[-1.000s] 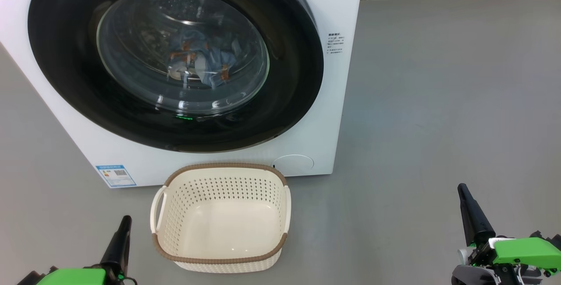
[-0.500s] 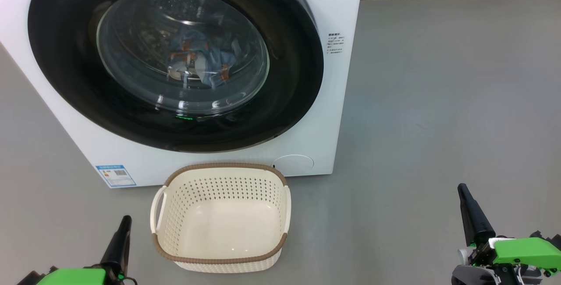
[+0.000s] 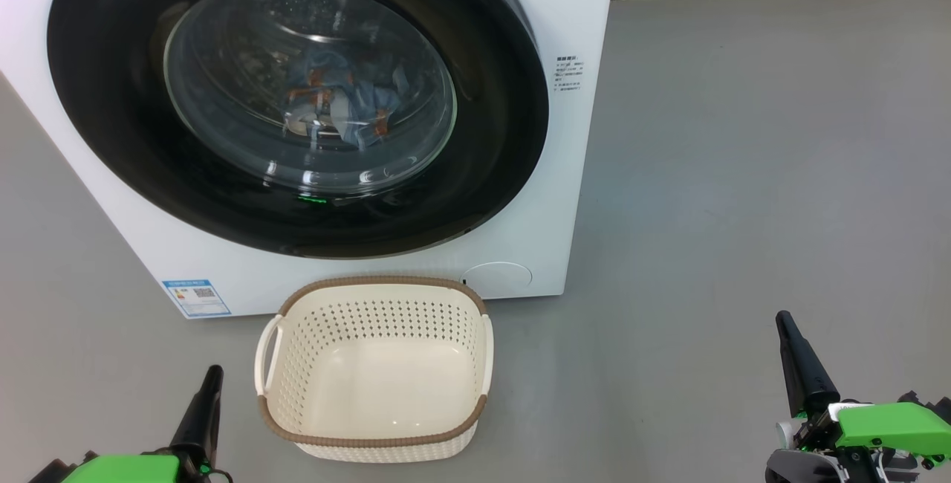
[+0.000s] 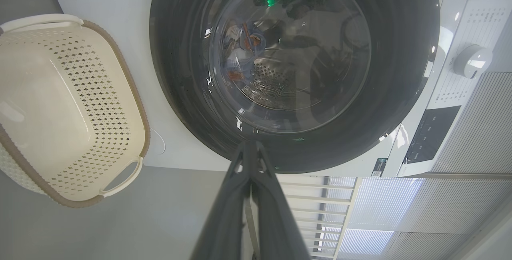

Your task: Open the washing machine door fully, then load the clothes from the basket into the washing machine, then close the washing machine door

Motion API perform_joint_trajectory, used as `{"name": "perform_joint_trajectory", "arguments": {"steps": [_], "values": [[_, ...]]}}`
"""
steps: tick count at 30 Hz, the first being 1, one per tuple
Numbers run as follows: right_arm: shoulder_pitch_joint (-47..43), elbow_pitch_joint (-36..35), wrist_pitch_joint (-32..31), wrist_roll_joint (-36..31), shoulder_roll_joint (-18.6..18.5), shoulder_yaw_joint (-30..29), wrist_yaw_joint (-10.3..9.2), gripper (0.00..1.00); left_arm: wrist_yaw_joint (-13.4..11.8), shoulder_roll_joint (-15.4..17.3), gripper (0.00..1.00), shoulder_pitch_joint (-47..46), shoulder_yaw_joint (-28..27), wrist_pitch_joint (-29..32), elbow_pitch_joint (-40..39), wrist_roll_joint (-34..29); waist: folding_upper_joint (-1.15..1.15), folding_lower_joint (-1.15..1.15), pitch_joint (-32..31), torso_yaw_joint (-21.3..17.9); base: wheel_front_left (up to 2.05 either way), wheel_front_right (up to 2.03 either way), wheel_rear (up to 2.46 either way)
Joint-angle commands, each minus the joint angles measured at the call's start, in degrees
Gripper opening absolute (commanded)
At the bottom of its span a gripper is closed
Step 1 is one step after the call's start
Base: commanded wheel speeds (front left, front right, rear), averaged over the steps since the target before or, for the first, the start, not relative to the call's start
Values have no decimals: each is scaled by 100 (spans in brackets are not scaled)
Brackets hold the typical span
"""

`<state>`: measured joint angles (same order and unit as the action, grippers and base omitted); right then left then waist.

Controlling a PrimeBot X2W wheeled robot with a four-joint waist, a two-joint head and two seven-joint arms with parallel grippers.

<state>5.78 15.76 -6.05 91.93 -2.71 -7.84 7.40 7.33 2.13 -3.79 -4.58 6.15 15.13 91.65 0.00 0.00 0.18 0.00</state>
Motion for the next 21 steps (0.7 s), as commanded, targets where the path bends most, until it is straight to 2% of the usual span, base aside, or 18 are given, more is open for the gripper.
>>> {"name": "perform_joint_trajectory", "arguments": {"steps": [1, 21], "values": [[41, -174, -44, 24, -17, 132, 9, 0, 15, 75, 0, -240, -197, 36, -110, 49, 0, 0, 0, 0, 0, 0, 0], [41, -174, -43, 24, -17, 133, 9, 0, 15, 75, 0, -239, -196, 35, -110, 50, 0, 0, 0, 0, 0, 0, 0]]}}
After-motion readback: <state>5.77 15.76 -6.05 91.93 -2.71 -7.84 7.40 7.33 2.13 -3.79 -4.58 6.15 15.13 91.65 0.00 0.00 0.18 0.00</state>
